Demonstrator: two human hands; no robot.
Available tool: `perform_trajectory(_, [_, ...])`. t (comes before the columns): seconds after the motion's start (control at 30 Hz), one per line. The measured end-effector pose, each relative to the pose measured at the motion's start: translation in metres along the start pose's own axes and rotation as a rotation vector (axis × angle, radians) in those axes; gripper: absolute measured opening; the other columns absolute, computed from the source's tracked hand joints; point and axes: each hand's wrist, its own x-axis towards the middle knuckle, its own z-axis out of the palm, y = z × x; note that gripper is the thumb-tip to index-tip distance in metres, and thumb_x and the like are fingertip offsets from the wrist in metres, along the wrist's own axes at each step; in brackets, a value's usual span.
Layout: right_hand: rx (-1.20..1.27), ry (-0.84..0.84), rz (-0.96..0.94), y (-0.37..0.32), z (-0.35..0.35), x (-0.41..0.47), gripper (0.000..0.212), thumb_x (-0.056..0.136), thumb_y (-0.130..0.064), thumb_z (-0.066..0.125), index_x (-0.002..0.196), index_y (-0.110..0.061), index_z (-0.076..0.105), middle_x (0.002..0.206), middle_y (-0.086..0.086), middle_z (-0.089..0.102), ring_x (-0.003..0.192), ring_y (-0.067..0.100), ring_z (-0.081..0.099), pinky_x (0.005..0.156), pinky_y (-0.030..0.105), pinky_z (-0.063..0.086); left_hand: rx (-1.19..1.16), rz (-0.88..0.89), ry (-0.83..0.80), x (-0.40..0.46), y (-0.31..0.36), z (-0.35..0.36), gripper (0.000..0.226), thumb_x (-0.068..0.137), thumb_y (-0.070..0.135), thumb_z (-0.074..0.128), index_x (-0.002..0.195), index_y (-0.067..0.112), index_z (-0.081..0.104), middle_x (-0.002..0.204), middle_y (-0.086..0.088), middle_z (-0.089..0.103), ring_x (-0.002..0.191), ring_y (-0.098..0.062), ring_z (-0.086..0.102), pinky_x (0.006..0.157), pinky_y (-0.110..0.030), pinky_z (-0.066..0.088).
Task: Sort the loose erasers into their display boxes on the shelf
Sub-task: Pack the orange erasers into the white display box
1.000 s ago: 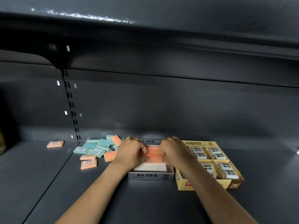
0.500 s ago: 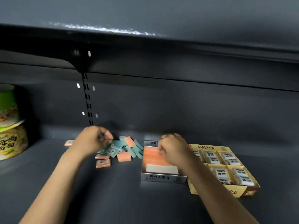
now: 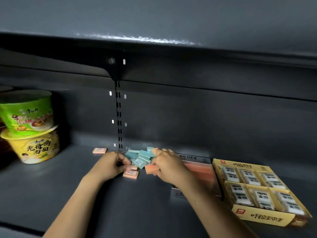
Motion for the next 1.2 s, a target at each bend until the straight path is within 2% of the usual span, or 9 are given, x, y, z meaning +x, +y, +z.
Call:
perform_trajectory(0.3, [0.064, -0.006, 0.039, 0.0, 0.003, 0.005, 0.037, 0.079, -0.033, 0.071, 0.111, -0.016, 0.065, 0.135, 0.002, 0.046, 0.124, 0.022, 0.038, 0.107, 0.03, 0.023, 0.073, 0.026, 0.106, -0.002, -0.001, 0.0, 0.016, 0.08, 0.02, 0.07, 0.069, 0.032, 0.068, 0.081, 0.015, 0.067, 0.083, -0.005, 0.062, 0.078, -0.024, 0.048])
perform_trajectory(0.47, [0.172, 0.055, 0.04, 0.008, -0.009, -0.002, 0.033, 0.074, -0.035, 0.075, 0.102, -0.02, 0.067, 0.113, -0.001, 0.054, 0.113, 0.019, 0.045, 0.099, 0.027, 0.028, 0.092, 0.008, 0.156, -0.002, 0.007, -0.008, 0.012, 0.086, 0.018, 0.063, 0.077, 0.023, 0.07, 0.083, 0.007, 0.064, 0.087, -0.014, 0.061, 0.074, -0.021, 0.036])
perform_trajectory(0.57, [0.211, 0.115, 0.072, 0.022, -0.021, -0.009, 0.027, 0.074, -0.03, 0.074, 0.099, -0.02, 0.068, 0.105, 0.0, 0.056, 0.105, 0.02, 0.051, 0.091, 0.027, 0.032, -0.006, 0.043, 0.198, 0.0, 0.025, -0.014, 0.026, 0.085, 0.016, 0.064, 0.065, 0.033, 0.062, 0.079, 0.01, 0.066, 0.077, -0.003, 0.06, 0.067, -0.01, 0.037])
perform_trajectory(0.67, [0.248, 0.135, 0.141, 0.04, -0.032, -0.02, 0.028, 0.07, -0.032, 0.077, 0.094, -0.022, 0.067, 0.102, -0.003, 0.06, 0.098, 0.017, 0.058, 0.084, 0.028, 0.041, -0.103, 0.062, 0.187, 0.004, 0.048, -0.013, 0.023, 0.084, 0.016, 0.065, 0.066, 0.03, 0.067, 0.066, 0.019, 0.065, 0.066, 0.013, 0.057, 0.058, 0.0, 0.037])
perform_trajectory(0.77, [0.291, 0.141, 0.227, 0.058, -0.036, -0.032, 0.027, 0.068, -0.035, 0.079, 0.089, -0.023, 0.067, 0.098, -0.005, 0.064, 0.092, 0.016, 0.06, 0.081, 0.03, 0.048, -0.183, 0.085, 0.141, 0.013, 0.064, -0.009, 0.026, 0.083, 0.02, 0.068, 0.064, 0.038, 0.067, 0.064, 0.033, 0.065, 0.065, 0.012, 0.059, 0.057, -0.002, 0.04])
perform_trajectory(0.83, [0.286, 0.152, 0.269, 0.069, -0.036, -0.038, 0.026, 0.069, -0.034, 0.079, 0.089, -0.023, 0.067, 0.096, -0.005, 0.064, 0.091, 0.015, 0.06, 0.077, 0.026, 0.045, -0.214, 0.102, 0.124, 0.019, 0.074, -0.004, 0.024, 0.082, 0.021, 0.068, 0.065, 0.039, 0.068, 0.064, 0.032, 0.065, 0.064, 0.011, 0.058, 0.061, -0.004, 0.04])
perform_trajectory(0.97, [0.329, 0.155, 0.381, 0.086, -0.034, -0.052, 0.027, 0.069, -0.033, 0.079, 0.091, -0.023, 0.067, 0.086, -0.011, 0.061, 0.083, 0.008, 0.057, 0.068, 0.021, 0.036, -0.223, 0.126, 0.084, 0.03, 0.096, 0.014, 0.018, 0.081, 0.021, 0.069, 0.068, 0.033, 0.069, 0.065, 0.014, 0.069, 0.057, 0.009, 0.056, 0.058, -0.004, 0.04])
perform_trajectory(1.1, [0.375, 0.132, 0.456, 0.092, -0.028, -0.063, 0.03, 0.071, -0.03, 0.079, 0.096, -0.023, 0.067, 0.092, -0.009, 0.066, 0.089, 0.01, 0.06, 0.074, 0.023, 0.045, -0.23, 0.122, 0.057, 0.039, 0.114, 0.04, 0.016, 0.08, 0.016, 0.071, 0.067, 0.025, 0.068, 0.055, 0.008, 0.064, 0.051, 0.0, 0.052, 0.058, -0.019, 0.045])
perform_trajectory(1.2, [0.327, 0.113, 0.471, 0.096, -0.025, -0.067, 0.03, 0.074, -0.03, 0.077, 0.101, -0.024, 0.066, 0.101, -0.008, 0.066, 0.092, 0.01, 0.056, 0.075, 0.022, 0.04, -0.241, 0.094, 0.029, 0.043, 0.121, 0.057, 0.013, 0.081, 0.019, 0.07, 0.068, 0.018, 0.067, 0.066, -0.006, 0.069, 0.06, -0.023, 0.068, 0.057, -0.035, 0.056])
